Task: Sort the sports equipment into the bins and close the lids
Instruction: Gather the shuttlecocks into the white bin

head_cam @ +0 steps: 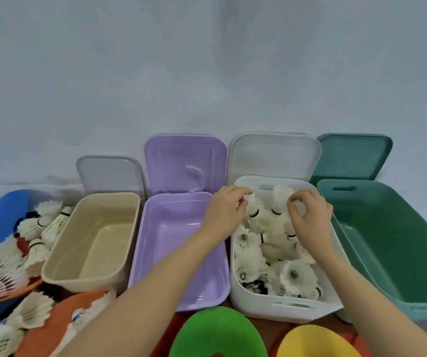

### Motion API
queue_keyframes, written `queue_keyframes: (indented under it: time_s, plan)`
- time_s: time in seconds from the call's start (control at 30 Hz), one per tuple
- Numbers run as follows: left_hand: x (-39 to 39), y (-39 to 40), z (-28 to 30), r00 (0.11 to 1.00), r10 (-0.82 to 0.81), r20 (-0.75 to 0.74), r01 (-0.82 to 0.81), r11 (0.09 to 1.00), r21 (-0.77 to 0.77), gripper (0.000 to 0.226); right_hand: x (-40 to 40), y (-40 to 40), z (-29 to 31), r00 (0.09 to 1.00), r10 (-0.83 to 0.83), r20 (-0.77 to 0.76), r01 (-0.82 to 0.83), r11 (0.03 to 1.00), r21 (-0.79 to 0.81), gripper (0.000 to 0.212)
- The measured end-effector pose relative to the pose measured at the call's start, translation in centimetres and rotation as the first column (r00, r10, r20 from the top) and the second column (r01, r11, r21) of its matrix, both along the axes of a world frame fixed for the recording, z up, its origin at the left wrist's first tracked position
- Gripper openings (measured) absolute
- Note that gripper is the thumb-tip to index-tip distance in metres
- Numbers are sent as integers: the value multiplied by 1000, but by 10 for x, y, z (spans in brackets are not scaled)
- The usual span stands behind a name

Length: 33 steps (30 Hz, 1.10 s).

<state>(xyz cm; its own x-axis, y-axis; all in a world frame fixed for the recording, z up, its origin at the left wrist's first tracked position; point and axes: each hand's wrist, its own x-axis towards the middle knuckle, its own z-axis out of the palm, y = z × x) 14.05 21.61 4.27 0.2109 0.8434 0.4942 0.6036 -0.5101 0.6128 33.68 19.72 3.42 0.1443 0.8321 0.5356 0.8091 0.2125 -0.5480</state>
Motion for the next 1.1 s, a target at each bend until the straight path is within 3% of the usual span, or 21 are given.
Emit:
queue_keyframes:
  time_s: [0.2, 0.3, 0.37, 0.67, 0.83, 0.93, 1.1]
  plan:
    - [41, 38, -21, 991, 63, -116, -65, 998, -15, 26, 53, 24, -16, 980, -71, 184, 86, 993, -77, 9]
    - [45, 48, -32, 898, 66, -434, -134, 983, -128, 36, 64, 32, -30, 948, -42, 315, 118, 967, -227, 9]
    - [44, 46, -38, 831, 48, -555, -160, 975, -154, 41, 65, 31, -38, 939, -7, 344, 117, 947, -300, 16]
    - [20, 11, -19, 809, 83, -582, -123, 992, -30, 41, 39, 2, -23, 965, 116, 237, -31, 943, -332, 28]
    - [-6, -28, 1, 835, 157, -528, -127, 988, 92, 43, 12, -20, -12, 957, 217, 192, -174, 960, -219, 27]
    - [-31, -54, 0, 823, 180, -538, -178, 982, 57, 50, -9, -31, -14, 946, 287, 152, -265, 952, -151, 24]
    - [-86, -91, -6, 793, 290, -536, -280, 954, 102, 42, -55, -51, -17, 899, 431, 80, -427, 902, -63, 25]
